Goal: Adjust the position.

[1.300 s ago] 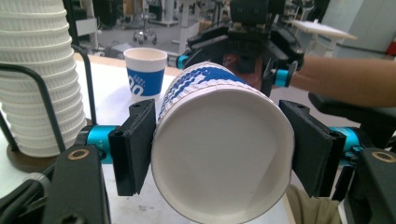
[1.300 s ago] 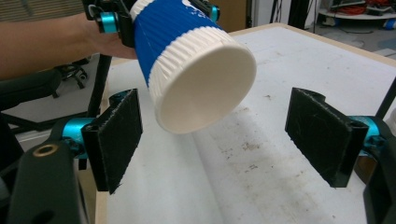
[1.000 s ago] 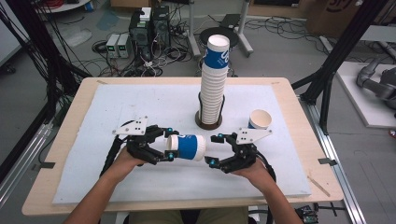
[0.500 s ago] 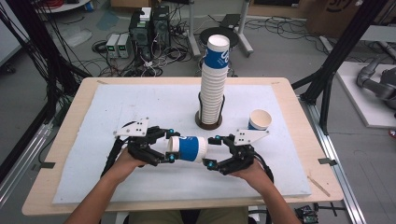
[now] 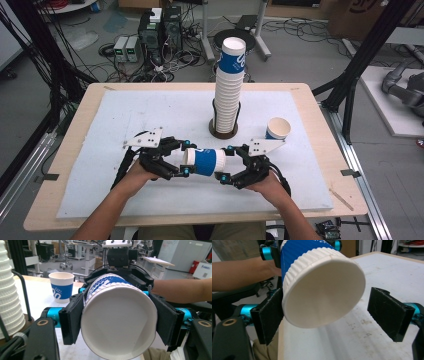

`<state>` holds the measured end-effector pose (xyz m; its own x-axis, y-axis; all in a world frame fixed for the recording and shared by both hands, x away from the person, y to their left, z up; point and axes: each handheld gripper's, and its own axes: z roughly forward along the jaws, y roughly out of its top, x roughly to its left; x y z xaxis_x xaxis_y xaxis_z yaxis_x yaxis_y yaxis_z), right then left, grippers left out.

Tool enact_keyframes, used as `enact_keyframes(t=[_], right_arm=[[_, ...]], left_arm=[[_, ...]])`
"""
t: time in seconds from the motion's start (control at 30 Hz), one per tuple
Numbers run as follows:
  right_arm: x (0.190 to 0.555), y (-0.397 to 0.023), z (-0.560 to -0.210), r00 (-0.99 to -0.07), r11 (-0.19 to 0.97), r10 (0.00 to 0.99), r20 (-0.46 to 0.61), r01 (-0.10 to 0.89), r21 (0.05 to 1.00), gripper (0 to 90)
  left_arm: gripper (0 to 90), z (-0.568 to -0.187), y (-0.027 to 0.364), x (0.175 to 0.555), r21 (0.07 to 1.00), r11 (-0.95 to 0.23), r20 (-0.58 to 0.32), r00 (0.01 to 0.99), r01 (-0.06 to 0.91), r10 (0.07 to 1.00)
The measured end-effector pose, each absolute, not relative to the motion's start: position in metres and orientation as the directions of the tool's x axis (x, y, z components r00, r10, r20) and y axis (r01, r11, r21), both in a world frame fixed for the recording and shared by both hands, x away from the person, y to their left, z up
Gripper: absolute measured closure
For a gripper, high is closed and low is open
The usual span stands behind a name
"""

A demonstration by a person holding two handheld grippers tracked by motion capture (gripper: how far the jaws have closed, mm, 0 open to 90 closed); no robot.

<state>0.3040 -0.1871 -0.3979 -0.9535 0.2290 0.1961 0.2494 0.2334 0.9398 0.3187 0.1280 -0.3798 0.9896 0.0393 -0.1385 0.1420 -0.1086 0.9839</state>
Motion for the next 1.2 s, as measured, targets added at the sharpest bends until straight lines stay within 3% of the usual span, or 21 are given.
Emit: enact_keyframes(t=[0.27,0.63,0.87,1.0,1.2], right_arm=[[0.3040,-0.1840,-0.3994,-0.961,0.237,0.172,0.217,0.255,0.938,15.3],[0.3039,-0.1874,-0.3971,-0.969,0.244,0.151,0.196,0.229,0.942,27.1],[0.3050,-0.1883,-0.3967,-0.971,0.278,0.157,0.181,0.220,0.935,29.4],[0.3065,-0.1888,-0.3950,-0.973,0.299,0.161,0.167,0.209,0.931,31.6],[0.3073,-0.1910,-0.3943,-0.971,0.301,0.163,0.174,0.217,0.929,33.0]], left_arm=[[31.1,-0.3826,0.1213,0.3177,0.984,-0.115,-0.136,0.991,0.137,0.008],[32.3,-0.3847,0.1227,0.3179,0.986,-0.111,-0.128,0.992,0.128,0.008],[31.7,-0.3865,0.1217,0.3159,0.981,-0.151,-0.121,0.992,0.126,0.039],[19.7,-0.3862,0.1184,0.3152,0.964,-0.207,-0.146,0.984,0.164,0.100],[17.9,-0.3822,0.1203,0.3137,0.956,-0.237,-0.142,0.981,0.170,0.132]])
